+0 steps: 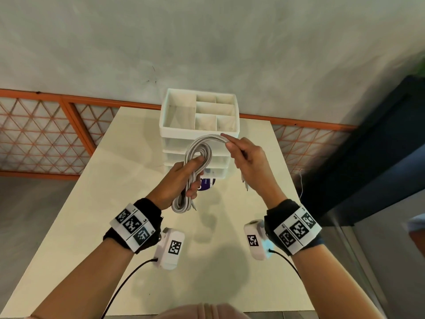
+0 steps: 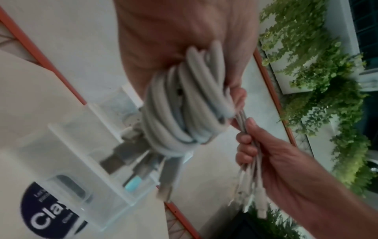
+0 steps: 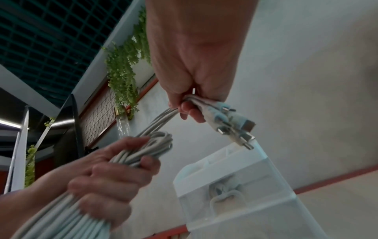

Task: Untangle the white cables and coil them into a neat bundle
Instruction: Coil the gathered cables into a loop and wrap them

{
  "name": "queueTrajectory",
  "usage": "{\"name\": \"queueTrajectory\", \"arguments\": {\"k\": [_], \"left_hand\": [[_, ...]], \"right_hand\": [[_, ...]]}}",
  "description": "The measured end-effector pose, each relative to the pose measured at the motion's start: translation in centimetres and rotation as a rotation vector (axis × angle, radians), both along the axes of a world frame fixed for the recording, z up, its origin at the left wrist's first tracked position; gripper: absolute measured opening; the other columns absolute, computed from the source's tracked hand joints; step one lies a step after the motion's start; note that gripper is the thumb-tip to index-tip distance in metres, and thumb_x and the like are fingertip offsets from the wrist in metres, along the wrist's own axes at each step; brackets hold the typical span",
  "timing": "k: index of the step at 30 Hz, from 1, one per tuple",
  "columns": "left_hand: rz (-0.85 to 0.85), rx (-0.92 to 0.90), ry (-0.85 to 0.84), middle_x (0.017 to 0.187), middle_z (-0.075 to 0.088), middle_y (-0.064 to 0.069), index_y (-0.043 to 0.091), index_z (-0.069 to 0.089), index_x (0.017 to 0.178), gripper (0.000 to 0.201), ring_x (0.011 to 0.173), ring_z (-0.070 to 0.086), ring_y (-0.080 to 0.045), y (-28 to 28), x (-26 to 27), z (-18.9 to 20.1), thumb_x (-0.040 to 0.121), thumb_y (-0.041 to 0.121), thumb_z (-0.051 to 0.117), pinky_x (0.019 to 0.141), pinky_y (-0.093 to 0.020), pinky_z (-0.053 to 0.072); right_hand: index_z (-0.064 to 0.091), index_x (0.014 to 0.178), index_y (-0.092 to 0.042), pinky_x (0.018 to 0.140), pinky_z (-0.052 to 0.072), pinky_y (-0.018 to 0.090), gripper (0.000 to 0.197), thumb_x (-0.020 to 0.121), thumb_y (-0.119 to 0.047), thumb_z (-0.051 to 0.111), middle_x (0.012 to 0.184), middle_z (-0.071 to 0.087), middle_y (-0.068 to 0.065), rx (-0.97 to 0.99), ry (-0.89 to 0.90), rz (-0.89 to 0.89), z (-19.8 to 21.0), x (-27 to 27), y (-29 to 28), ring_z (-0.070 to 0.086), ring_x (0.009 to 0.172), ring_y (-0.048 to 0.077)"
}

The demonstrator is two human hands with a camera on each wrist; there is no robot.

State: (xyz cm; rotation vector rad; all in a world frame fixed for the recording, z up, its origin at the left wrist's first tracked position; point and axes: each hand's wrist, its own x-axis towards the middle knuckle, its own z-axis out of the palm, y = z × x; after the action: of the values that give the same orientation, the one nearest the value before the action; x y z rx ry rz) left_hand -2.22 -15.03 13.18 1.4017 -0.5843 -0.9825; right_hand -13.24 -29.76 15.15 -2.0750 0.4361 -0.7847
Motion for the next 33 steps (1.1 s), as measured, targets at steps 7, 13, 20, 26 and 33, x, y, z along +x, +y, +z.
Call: {"name": "queueTrajectory", "arguments": {"k": [7, 13, 20, 26, 33], "left_hand": [[0.057, -0.105, -0.158, 0.046, 0.045, -0.005, 0.011, 0.051, 0.066, 0.042, 0.038, 0.042, -0.017, -1.1, -1.3, 0.3, 0.098, 0.038, 0.045, 0.048, -0.025, 0.043], [0.028, -0.156, -0.238, 0.051, 0.054, -0.005, 0.008, 0.054, 0.071, 0.039, 0.044, 0.052, -0.020, -1.0, -1.4, 0.1, 0.097, 0.036, 0.048, 0.051, -0.029, 0.048], [0.013, -0.218, -0.104, 0.092, 0.072, 0.004, 0.019, 0.065, 0.108, 0.025, 0.091, 0.069, -0.011, -1.3, -1.4, 0.2, 0.099, 0.030, 0.043, 0.075, -0.027, 0.057], [-0.063, -0.180, -0.067, 0.105, 0.072, 0.010, 0.025, 0.058, 0.119, 0.031, 0.102, 0.067, -0.010, -1.1, -1.4, 0.6, 0.098, 0.039, 0.040, 0.084, -0.039, 0.057], [-0.335, -0.016, -0.193, 0.125, 0.062, -0.012, 0.043, 0.062, 0.114, 0.041, 0.122, 0.055, -0.027, -0.2, 0.0, 0.9, 0.099, 0.049, 0.024, 0.108, -0.041, 0.042]], "right_hand": [[0.059, 0.075, -0.013, 0.056, 0.042, 0.012, 0.031, 0.100, -0.023, 0.045, 0.061, 0.060, -0.003, 0.102, 0.105, -0.009, -2.1, 0.7, 3.3, 0.056, 0.051, 0.004], [0.062, 0.105, -0.008, 0.079, 0.046, 0.023, 0.020, 0.100, -0.016, 0.044, 0.091, 0.058, 0.007, 0.001, 0.283, 0.180, -1.0, 0.1, 2.3, 0.058, 0.085, 0.020], [0.069, 0.103, -0.003, 0.070, 0.055, 0.021, 0.018, 0.086, 0.000, 0.062, 0.085, 0.047, 0.001, -0.093, 0.157, 0.081, -0.4, 0.8, 2.6, 0.064, 0.079, 0.027], [0.070, 0.091, -0.001, 0.063, 0.043, 0.004, 0.015, 0.082, 0.006, 0.062, 0.087, 0.057, 0.015, -0.097, 0.121, 0.009, 0.1, 1.1, 3.3, 0.062, 0.072, 0.019], [0.068, 0.081, -0.002, 0.080, 0.057, 0.041, 0.012, 0.086, -0.003, 0.057, 0.068, 0.069, 0.009, 0.126, 0.322, 0.183, 0.4, 0.5, 1.8, 0.070, 0.071, 0.026]]}}
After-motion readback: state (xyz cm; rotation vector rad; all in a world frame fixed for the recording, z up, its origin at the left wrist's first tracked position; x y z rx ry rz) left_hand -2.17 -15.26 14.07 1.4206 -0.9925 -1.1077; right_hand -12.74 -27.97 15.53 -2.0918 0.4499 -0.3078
